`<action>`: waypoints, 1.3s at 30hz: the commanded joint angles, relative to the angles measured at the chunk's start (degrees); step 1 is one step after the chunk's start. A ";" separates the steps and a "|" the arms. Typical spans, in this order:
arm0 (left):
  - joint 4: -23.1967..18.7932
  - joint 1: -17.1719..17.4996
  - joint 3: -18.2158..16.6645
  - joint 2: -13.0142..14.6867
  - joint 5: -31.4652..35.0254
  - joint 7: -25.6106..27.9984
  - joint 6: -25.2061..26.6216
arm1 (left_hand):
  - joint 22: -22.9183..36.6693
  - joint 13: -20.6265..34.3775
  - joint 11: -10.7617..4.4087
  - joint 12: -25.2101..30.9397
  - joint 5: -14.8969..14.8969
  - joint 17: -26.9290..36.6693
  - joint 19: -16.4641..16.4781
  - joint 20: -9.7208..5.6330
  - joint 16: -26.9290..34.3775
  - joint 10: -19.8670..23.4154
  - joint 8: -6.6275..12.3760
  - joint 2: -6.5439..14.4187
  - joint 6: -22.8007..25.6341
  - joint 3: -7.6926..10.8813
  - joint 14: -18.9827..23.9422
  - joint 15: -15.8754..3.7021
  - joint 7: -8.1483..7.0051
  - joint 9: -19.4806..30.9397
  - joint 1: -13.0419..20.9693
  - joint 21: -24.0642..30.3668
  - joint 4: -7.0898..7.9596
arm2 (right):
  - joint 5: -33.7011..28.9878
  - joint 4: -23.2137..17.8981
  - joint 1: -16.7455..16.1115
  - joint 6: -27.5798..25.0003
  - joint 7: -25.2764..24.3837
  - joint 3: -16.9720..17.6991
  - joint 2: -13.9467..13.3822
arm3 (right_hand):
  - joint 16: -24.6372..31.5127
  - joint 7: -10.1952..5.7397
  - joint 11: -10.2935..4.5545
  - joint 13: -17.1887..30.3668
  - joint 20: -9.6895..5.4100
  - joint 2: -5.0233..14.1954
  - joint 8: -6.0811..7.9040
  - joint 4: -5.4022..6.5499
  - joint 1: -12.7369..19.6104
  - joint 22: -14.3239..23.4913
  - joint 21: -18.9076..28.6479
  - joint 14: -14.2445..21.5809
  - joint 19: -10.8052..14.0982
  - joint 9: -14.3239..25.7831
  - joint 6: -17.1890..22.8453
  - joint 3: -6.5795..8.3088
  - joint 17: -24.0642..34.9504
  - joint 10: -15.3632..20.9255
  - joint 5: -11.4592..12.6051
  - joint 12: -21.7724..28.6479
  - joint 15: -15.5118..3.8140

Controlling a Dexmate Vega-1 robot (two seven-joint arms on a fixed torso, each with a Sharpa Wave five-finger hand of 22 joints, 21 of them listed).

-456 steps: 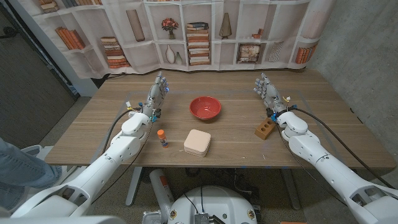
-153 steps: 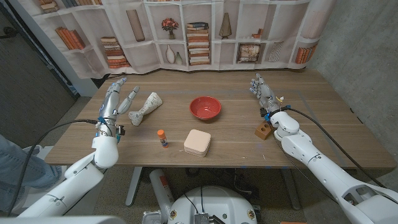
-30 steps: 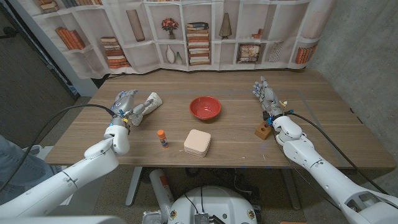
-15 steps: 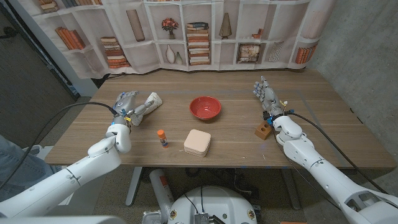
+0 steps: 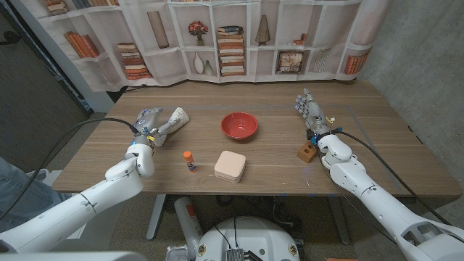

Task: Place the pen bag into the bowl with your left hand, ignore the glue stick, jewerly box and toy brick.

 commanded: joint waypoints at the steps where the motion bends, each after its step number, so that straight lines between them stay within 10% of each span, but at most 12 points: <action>1: 0.34 -2.15 2.37 -0.19 0.64 -2.25 2.37 | 0.29 0.16 0.34 0.16 0.54 0.18 -0.63 -0.08 -0.07 0.27 -0.09 0.07 0.47 -0.11 0.08 0.11 0.00 0.29 0.76 -0.10 0.01 | 0.14 0.18 -0.12 0.32 0.01 0.12 0.13 | -0.07 0.13 0.16 0.24 -0.67 0.25 -0.04 -0.15 0.52 0.25 -0.22 0.39 0.66 0.27 0.41 -0.15 0.32 0.48 -0.17 -0.10 -0.10; 22: 1.10 -5.76 6.72 -0.43 1.71 -7.25 7.01 | 0.28 0.16 0.04 0.10 0.67 0.16 -0.13 1.36 -0.13 0.35 -0.14 0.02 0.74 -0.46 0.02 0.30 -0.17 0.29 1.08 0.12 -0.08 | 0.36 0.13 -0.57 0.38 -0.09 0.28 0.08 | -0.09 -0.01 -0.08 0.25 -0.61 0.34 -0.04 -0.26 0.53 0.27 -0.64 0.46 0.84 0.27 0.43 -0.24 0.32 0.57 -0.22 -0.12 -0.13; 29: 0.80 -6.60 7.54 -0.40 1.54 -8.68 8.79 | 0.27 0.18 1.35 0.08 0.86 0.17 3.42 7.65 -0.01 0.55 -0.30 0.14 0.87 -0.96 0.50 1.45 -0.11 0.32 1.78 1.18 -0.23 | 0.49 0.33 -0.56 0.56 0.08 0.31 0.19 | -0.09 -0.12 -0.03 0.25 -0.61 0.35 -0.04 -0.29 0.51 0.27 -0.78 0.48 0.83 0.28 0.45 -0.28 0.32 0.61 -0.23 -0.12 -0.05; 39: 0.91 -8.09 9.29 -0.43 2.21 -10.08 10.29 | 0.24 0.18 1.49 0.16 0.98 0.14 5.67 9.38 0.05 0.90 -0.28 0.35 1.13 -0.96 0.87 1.51 0.08 0.34 2.77 1.75 -0.62 | 0.56 0.40 -0.52 0.51 0.15 0.37 0.11 | -0.08 -0.16 -0.05 0.25 -0.56 0.38 -0.07 -0.33 0.50 0.28 -0.99 0.59 0.89 0.28 0.40 -0.34 0.32 0.56 -0.25 -0.17 -0.01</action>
